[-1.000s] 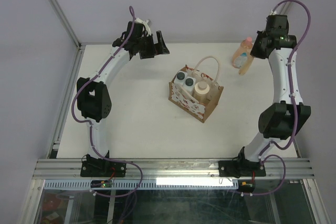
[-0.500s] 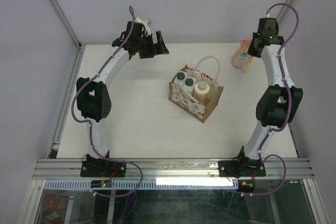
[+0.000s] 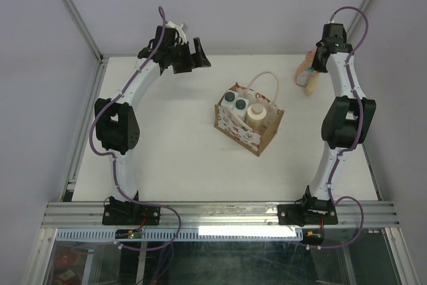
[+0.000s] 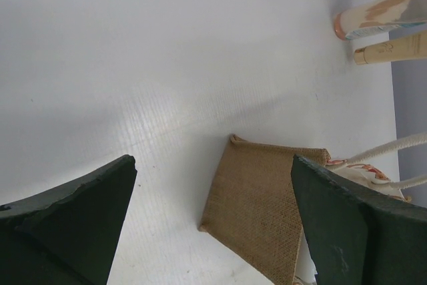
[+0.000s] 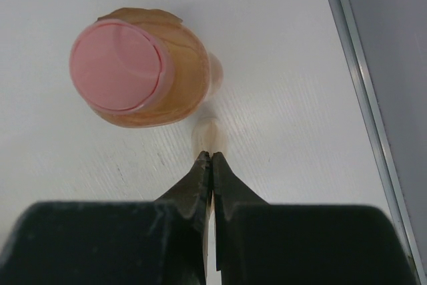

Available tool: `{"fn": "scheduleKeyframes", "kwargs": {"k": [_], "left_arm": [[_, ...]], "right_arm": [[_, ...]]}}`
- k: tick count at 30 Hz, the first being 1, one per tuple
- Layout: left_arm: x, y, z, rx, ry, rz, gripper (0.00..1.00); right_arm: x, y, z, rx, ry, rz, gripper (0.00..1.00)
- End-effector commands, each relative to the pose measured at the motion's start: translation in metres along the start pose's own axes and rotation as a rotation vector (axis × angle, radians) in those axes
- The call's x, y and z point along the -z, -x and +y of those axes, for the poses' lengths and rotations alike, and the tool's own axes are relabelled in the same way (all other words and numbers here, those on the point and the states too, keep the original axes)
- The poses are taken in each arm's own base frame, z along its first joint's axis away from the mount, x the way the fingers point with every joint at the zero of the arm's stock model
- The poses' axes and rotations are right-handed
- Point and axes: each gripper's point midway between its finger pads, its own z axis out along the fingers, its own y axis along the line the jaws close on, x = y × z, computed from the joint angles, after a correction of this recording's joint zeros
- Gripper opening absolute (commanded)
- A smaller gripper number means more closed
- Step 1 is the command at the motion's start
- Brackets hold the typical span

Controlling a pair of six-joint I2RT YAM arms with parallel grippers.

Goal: Take the personal care products out of the canvas bag

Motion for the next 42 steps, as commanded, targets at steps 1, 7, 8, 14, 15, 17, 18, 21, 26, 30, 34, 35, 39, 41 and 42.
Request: {"fn": "scheduleKeyframes", "kwargs": {"k": [1,7,8,14,15,17,18,21,26,30,34,35,39,41,42], "left_arm": [[0.014,0.028,-0.014,-0.034,-0.054,-0.068,0.99],[0.017,0.034,-0.008,-0.031,-0.046,-0.083,0.99],[0.016,0.034,-0.008,-0.03,-0.045,-0.08,0.99],[0.017,0.034,-0.007,-0.029,-0.045,-0.081,0.99],[0.018,0.035,-0.006,-0.03,-0.044,-0.082,0.99],[0.018,0.035,-0.007,-0.03,-0.045,-0.082,0.99],[0.018,0.035,-0.007,-0.03,-0.045,-0.082,0.99],[0.017,0.034,-0.007,-0.027,-0.045,-0.081,0.99],[0.02,0.032,-0.008,-0.012,-0.045,-0.077,0.99],[0.025,0.024,-0.008,0.004,-0.045,-0.064,0.99],[0.03,0.011,-0.007,0.038,-0.041,-0.043,0.99],[0.032,0.01,-0.008,0.048,-0.044,-0.043,0.99],[0.035,0.003,-0.015,0.094,-0.063,-0.034,0.99],[0.034,-0.001,-0.018,0.129,-0.074,-0.02,0.99],[0.034,-0.002,-0.018,0.15,-0.075,-0.016,0.99]], "right_arm": [[0.012,0.04,-0.004,-0.003,-0.002,-0.124,0.0],[0.003,0.03,-0.003,0.007,-0.006,-0.095,0.0],[0.002,0.028,-0.003,0.01,-0.009,-0.089,0.0],[-0.002,0.019,-0.002,0.022,-0.005,-0.067,0.03],[-0.002,0.019,-0.002,0.023,-0.004,-0.065,0.06],[-0.002,0.018,-0.001,0.024,-0.002,-0.063,0.14],[-0.002,0.018,0.0,0.023,-0.002,-0.061,0.19],[0.006,0.021,-0.001,0.015,-0.007,-0.069,0.38],[0.027,0.027,-0.003,-0.027,-0.024,-0.086,0.55],[0.054,0.029,0.006,-0.053,0.003,-0.095,0.58],[0.086,0.023,0.025,-0.065,0.075,-0.105,0.59],[0.095,0.021,0.032,-0.068,0.108,-0.105,0.59],[0.128,0.005,0.058,-0.063,0.233,-0.088,0.62],[0.149,-0.003,0.071,-0.043,0.298,-0.091,0.64],[0.158,-0.009,0.078,-0.027,0.33,-0.089,0.66]]}}
